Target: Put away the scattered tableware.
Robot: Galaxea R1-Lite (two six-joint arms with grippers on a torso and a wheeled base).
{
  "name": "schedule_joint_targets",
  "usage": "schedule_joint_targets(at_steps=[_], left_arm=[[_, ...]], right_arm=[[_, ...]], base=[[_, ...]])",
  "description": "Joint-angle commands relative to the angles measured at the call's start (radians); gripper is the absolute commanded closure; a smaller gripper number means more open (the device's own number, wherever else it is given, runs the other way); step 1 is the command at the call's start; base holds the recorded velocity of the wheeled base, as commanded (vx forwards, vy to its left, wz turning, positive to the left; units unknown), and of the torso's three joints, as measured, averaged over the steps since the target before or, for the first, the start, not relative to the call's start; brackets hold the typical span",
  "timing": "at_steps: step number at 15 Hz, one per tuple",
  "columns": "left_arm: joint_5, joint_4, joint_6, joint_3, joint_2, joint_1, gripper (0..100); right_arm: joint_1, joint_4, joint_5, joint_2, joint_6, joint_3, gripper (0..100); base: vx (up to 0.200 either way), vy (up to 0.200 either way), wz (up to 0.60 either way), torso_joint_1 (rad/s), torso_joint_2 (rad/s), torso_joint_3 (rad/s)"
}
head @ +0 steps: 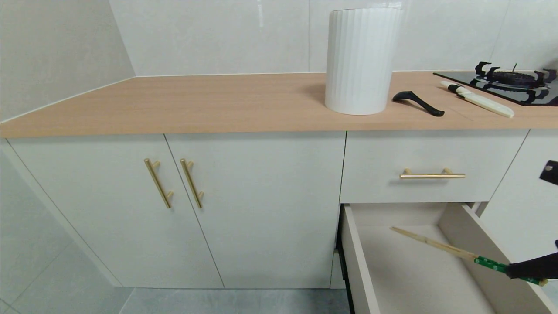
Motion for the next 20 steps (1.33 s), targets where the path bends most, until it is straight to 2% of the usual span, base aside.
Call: schedule_joint_targets(at_steps=[1, 4, 5, 7, 10, 14, 17, 20], left_arm=[[0.001, 0.0, -0.001, 0.0, 0.0, 0.0, 0], [0.001, 0.0, -0.001, 0.0, 0.0, 0.0, 0], [0.001, 0.0, -0.001, 0.0, 0.0, 0.0, 0], [0.001, 0.0, -0.001, 0.0, 0.0, 0.0, 0], [0.001, 0.0, -0.001, 0.0, 0.0, 0.0, 0], [0.001, 0.0, -0.001, 0.0, 0.0, 0.0, 0], [0.001, 0.0, -0.001, 0.0, 0.0, 0.0, 0], [0.001, 0.0, -0.001, 0.0, 0.0, 0.0, 0]], right_arm=[[0.001, 0.024, -0.028, 0.175, -0.012, 0.022, 100], [0.001, 0.01, -0.048, 0.346, -0.006, 0.024, 100], [0.001, -0.04, -0.064, 0.415, 0.011, 0.025, 100], [0.001, -0.232, -0.081, 0.501, 0.083, 0.088, 100], [0.003, -0.493, -0.119, 0.536, 0.117, 0.183, 100], [0.007, -0.609, -0.12, 0.685, 0.187, 0.186, 100], [0.015, -0.671, -0.12, 0.768, 0.195, 0.198, 100], [0.024, -0.803, -0.122, 0.864, 0.195, 0.246, 100]], base=[[0.0, 0.0, 0.0, 0.0, 0.0, 0.0], [0.0, 0.0, 0.0, 0.0, 0.0, 0.0], [0.0, 0.0, 0.0, 0.0, 0.0, 0.0], [0.0, 0.0, 0.0, 0.0, 0.0, 0.0], [0.0, 0.0, 0.0, 0.0, 0.0, 0.0], [0.0, 0.0, 0.0, 0.0, 0.0, 0.0], [0.0, 0.0, 0.0, 0.0, 0.0, 0.0], [0.0, 0.0, 0.0, 0.0, 0.0, 0.0]])
